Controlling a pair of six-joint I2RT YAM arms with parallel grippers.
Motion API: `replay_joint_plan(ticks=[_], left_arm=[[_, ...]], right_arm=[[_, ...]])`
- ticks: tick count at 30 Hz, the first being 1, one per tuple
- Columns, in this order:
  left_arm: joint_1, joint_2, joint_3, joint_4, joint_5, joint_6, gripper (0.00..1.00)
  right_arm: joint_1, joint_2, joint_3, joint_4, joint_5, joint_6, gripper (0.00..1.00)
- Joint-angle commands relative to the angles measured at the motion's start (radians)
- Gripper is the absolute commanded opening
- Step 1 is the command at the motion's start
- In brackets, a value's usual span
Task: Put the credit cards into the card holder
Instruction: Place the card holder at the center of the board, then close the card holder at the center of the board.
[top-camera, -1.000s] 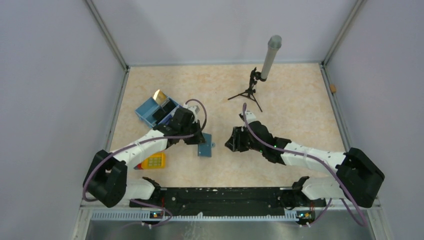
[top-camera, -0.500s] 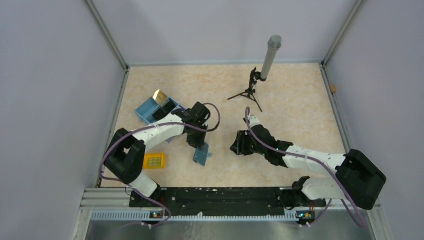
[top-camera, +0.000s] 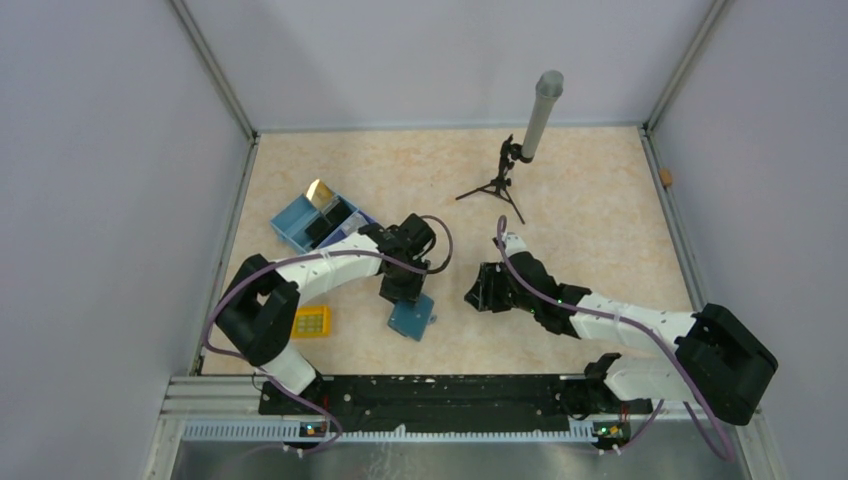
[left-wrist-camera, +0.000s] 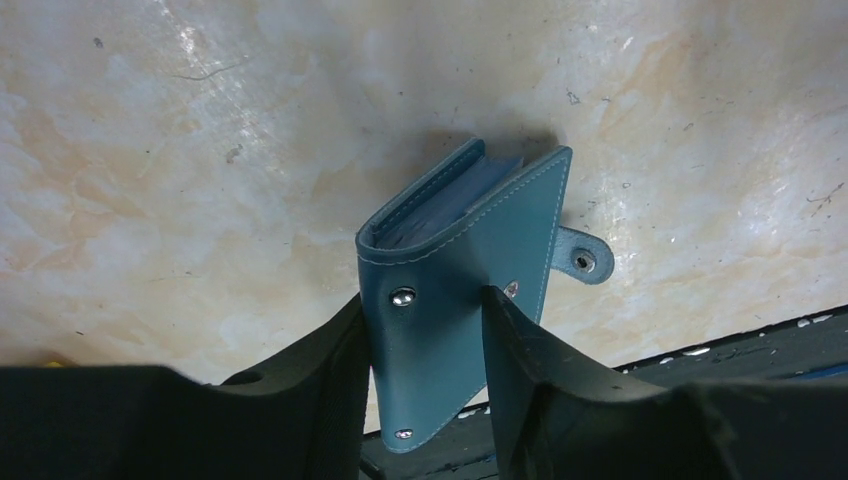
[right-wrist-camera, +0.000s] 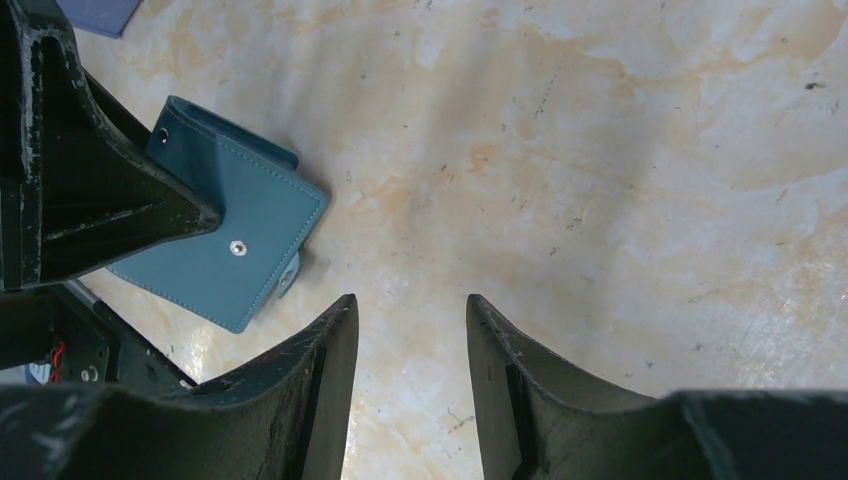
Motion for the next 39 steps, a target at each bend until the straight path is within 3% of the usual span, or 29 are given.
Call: replay_joint_plan(ticks=[1,9,12,18,23,27,39], left_arm=[[-0.021,-0.028,0.037,-0.005,-0.018,-0.028,0.42],[-0.020,-0.038,-0.080,0.095,0.025,-0.068,0.53],[-0.018,-0.048,-0.139,0.152,0.031,-0.097,0.61],[-0.010,-0.111,-0.227,0.236,0.015,-0.153,0.66],[0.020,-0.244,-0.312,0.318,0.011,-0.164,0.72],[0.070,-0.319,-0.402,0.436,0.131,-0.177,0.75],[0.149,-0.332,-0.509,0.608,0.293,-0.150,0.74]], right_arm=[[-0.011,-0.013,-0.003,0.038,0.003,0.013,0.43],[-0.012,-0.003,-0.010,0.058,-0.022,0.035,0.44],[-0.010,0.002,-0.016,0.073,-0.082,0.081,0.51],[0.063,0.024,-0.049,0.128,-0.084,0.248,0.59],[0.137,0.071,-0.073,0.220,-0.039,0.408,0.56],[0.190,0.140,-0.030,0.249,0.013,0.460,0.52],[0.225,0.323,0.072,0.309,0.031,0.506,0.43]])
